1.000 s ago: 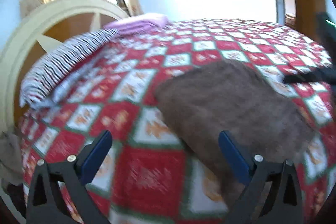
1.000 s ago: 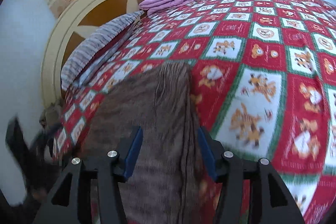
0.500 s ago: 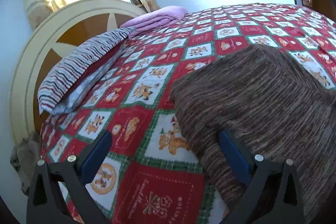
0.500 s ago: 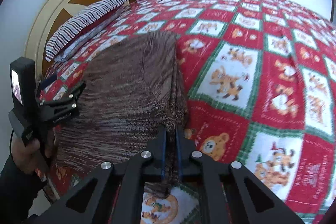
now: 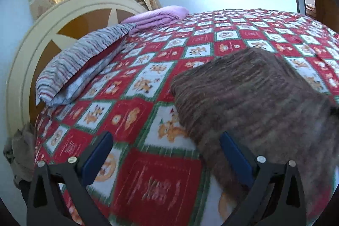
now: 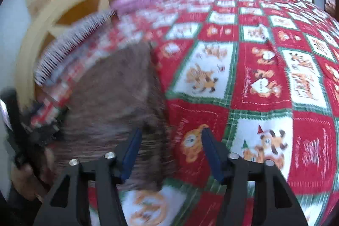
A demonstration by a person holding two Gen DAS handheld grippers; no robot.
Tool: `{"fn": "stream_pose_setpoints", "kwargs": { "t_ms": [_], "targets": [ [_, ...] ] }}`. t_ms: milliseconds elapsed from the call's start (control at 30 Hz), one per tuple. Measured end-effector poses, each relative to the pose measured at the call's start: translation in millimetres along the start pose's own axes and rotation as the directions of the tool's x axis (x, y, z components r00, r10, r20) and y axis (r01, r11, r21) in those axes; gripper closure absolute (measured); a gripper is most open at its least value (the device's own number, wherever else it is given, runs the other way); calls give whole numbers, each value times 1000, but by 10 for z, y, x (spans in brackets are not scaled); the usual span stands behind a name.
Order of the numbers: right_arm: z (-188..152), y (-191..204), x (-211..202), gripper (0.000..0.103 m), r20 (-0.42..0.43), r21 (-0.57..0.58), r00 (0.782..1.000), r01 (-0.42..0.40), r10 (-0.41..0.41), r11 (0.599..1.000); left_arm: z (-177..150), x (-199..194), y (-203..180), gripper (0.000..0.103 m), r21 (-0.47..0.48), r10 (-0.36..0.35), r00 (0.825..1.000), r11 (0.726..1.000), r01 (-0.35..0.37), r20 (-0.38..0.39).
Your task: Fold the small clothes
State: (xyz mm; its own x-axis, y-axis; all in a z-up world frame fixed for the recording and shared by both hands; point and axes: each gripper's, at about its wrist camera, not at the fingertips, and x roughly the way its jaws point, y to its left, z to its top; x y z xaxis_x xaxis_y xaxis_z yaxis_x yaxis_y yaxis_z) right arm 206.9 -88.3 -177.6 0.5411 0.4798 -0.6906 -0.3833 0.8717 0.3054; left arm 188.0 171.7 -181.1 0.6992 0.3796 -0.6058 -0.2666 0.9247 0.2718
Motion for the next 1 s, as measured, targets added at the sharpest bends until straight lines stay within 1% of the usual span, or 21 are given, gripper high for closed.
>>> {"fn": "stream_pose_setpoints", "kwargs": {
  "t_ms": [67, 100, 233, 300, 400, 567, 833, 1000],
  "targets": [
    [-49, 167, -250, 43, 61, -42, 998, 36, -34, 998, -46, -210, 81, 0, -22, -45, 999, 999, 46, 18],
    [-74, 260, -357, 43, 87, -63, 996, 38, -33, 997, -66, -297, 109, 0, -25, -59, 998, 998, 59, 28],
    [-173, 675, -664, 43, 171, -158, 985, 52, -24, 986, -101, -644, 139, 0, -7, -74, 993, 997, 75, 92],
    [-208, 827, -757, 43, 191, -200, 982, 55, -16, 978, -88, -760, 172, 0, -19, -98, 988, 995, 101, 116],
    [-250, 987, -868, 43, 209, -229, 978, 64, -15, 971, -56, -882, 191, 0, -32, -122, 982, 991, 128, 141],
    [-277, 1049, -999, 43, 234, -219, 972, 61, -9, 974, -50, -995, 202, 0, -29, -139, 977, 989, 145, 162],
    [-349, 1064, -1084, 43, 245, -204, 969, 66, -14, 977, -44, -1093, 233, 0, -52, -147, 973, 986, 158, 179],
    [-381, 1095, -1142, 43, 251, -210, 968, 67, -13, 975, -41, -1163, 204, 0, -44, -151, 970, 986, 162, 192]
  ]
}}
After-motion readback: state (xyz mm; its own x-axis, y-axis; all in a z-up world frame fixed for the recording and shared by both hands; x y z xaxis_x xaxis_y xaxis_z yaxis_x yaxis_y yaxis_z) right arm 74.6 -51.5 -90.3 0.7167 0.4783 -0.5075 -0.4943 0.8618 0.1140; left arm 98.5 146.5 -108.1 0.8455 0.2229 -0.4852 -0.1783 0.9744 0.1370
